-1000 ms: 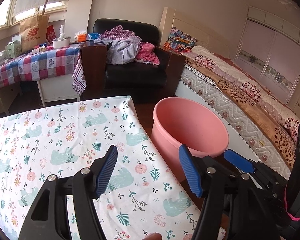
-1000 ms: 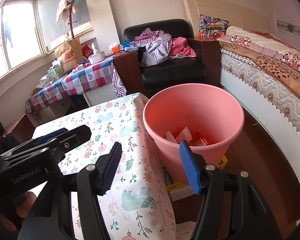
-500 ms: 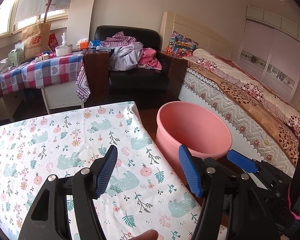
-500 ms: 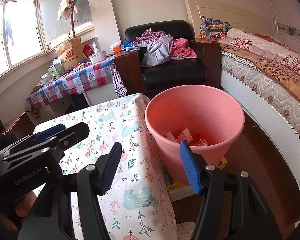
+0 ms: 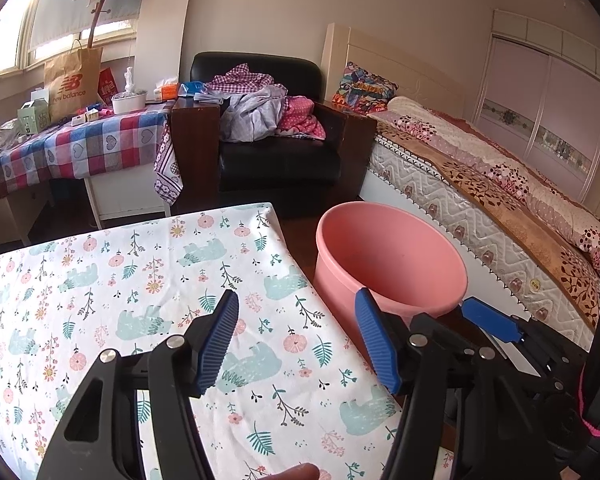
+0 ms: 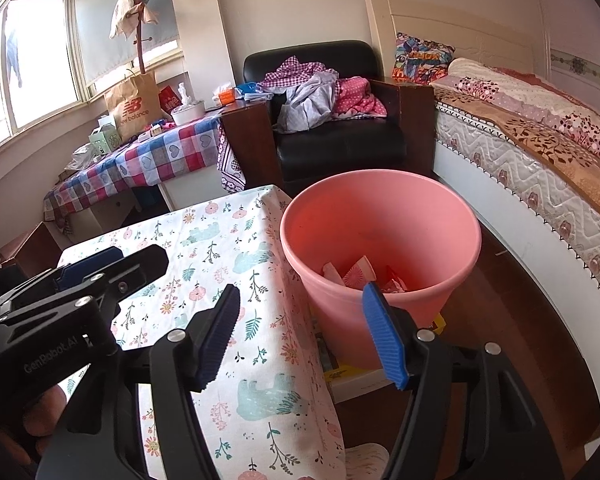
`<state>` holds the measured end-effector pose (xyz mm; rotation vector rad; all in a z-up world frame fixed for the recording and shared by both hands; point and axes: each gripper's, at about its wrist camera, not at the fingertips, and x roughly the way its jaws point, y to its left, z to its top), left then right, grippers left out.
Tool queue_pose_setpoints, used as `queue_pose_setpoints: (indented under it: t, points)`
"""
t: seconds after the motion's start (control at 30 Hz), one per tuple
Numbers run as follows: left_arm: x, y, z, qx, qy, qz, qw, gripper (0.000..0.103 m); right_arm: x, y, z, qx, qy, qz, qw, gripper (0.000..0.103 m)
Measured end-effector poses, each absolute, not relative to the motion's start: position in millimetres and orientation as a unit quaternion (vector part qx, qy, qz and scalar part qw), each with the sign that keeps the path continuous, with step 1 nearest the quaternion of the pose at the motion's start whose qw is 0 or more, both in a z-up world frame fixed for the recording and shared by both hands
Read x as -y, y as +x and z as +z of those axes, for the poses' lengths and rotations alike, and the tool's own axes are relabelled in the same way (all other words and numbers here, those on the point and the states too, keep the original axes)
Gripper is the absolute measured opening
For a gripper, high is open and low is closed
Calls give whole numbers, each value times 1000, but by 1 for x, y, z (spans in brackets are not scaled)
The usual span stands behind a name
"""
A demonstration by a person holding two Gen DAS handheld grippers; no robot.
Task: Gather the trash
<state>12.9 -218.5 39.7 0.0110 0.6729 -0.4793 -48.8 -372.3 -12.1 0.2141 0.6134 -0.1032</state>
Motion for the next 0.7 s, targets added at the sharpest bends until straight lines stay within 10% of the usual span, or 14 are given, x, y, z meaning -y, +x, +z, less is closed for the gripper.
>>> queue_pose_setpoints:
  t: [0.7]
  points:
    - [217,15,33,-331,8,-238,913,56,372,-48,-12,-303,103,-52,946,66]
